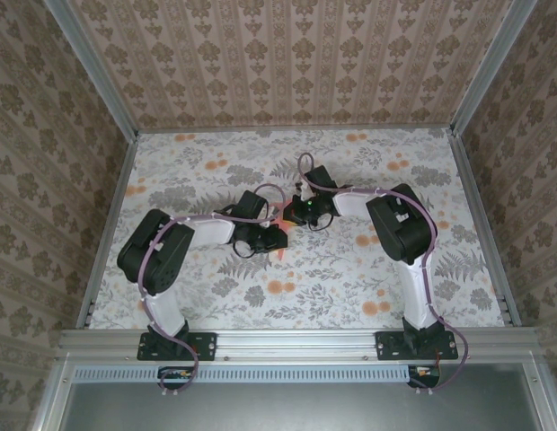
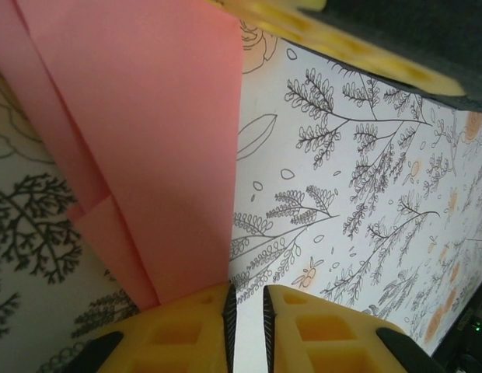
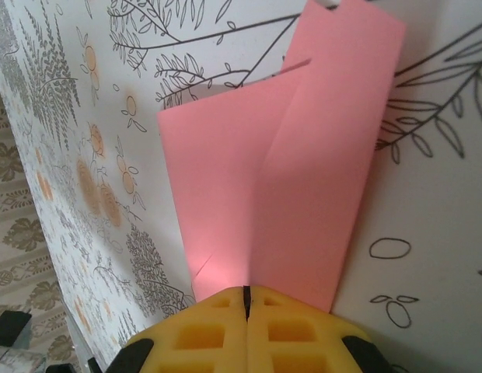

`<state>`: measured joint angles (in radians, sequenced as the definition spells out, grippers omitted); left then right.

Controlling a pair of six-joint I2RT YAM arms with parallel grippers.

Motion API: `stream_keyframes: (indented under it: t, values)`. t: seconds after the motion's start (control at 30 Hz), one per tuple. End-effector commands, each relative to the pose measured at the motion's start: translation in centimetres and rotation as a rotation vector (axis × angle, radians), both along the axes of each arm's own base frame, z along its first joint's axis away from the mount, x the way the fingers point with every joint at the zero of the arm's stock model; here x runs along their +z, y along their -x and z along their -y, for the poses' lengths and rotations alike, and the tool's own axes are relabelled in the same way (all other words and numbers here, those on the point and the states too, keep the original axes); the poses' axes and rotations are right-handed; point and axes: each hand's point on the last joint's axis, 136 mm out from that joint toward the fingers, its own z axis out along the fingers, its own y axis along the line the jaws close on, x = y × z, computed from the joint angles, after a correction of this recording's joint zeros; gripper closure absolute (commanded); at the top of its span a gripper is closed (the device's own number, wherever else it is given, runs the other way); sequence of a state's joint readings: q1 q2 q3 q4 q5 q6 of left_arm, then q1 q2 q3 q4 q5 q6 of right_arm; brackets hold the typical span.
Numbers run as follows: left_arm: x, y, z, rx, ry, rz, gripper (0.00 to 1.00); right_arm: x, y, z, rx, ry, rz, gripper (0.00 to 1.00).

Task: Fold a paper plane with a square sheet of paper (fold left side to right side)
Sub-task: Fold the wing for the fifth time at the center of the table.

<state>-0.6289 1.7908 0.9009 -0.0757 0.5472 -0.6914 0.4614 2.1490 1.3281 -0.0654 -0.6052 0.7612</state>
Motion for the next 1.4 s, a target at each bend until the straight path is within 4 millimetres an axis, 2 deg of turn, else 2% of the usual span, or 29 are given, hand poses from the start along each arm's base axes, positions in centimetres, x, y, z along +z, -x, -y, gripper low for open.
stream_keyframes:
  t: [0.0,0.17,0.27,0.53,0.77,1.2,1.37]
  values:
    - [1.2,1.1,-0.4,-0.022,-0.008,0.004,0.78,-3.1,1.1,1.4,-0.01,0.118,-0.076,1.0]
    - [3.2,1.2,0.3,-0.034,0.058,0.022,0.76,-3.5,1.3,1.6,-0.004,0.138,-0.085,1.0]
    - [3.4,1.5,0.7,-0.045,0.081,0.008,0.76,-3.6,1.2,1.7,-0.005,0.141,-0.083,1.0]
    - [1.6,2.3,0.8,-0.057,0.056,-0.04,0.76,-3.8,1.4,1.9,-0.006,0.153,-0.09,1.0]
    - [-0.2,2.9,0.1,-0.044,0.011,-0.067,0.75,-3.9,1.4,2.0,-0.005,0.165,-0.093,1.0]
    - [-1.2,3.7,0.2,-0.049,0.01,-0.095,0.75,-4.1,1.3,2.1,-0.006,0.175,-0.098,1.0]
    - [-1.7,4.8,-0.2,-0.051,-0.005,-0.113,0.75,-4.2,1.2,2.3,-0.01,0.183,-0.101,1.0]
